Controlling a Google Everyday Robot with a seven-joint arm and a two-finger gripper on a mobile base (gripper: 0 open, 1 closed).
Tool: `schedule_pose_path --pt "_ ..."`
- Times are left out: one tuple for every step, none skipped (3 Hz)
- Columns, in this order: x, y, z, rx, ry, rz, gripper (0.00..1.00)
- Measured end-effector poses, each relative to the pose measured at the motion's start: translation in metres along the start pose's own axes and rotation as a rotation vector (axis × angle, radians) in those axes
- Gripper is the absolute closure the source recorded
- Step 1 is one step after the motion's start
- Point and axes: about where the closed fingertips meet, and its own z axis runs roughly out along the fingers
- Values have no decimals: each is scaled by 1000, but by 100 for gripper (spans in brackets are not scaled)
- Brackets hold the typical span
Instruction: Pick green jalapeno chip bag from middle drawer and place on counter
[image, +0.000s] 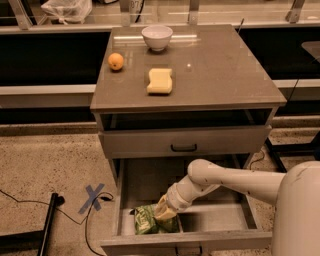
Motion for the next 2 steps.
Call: schedule_pose_path --pt "-1 0 0 -1 -3 -3 97" --pt "-3 0 -3 5 -11 -9 94"
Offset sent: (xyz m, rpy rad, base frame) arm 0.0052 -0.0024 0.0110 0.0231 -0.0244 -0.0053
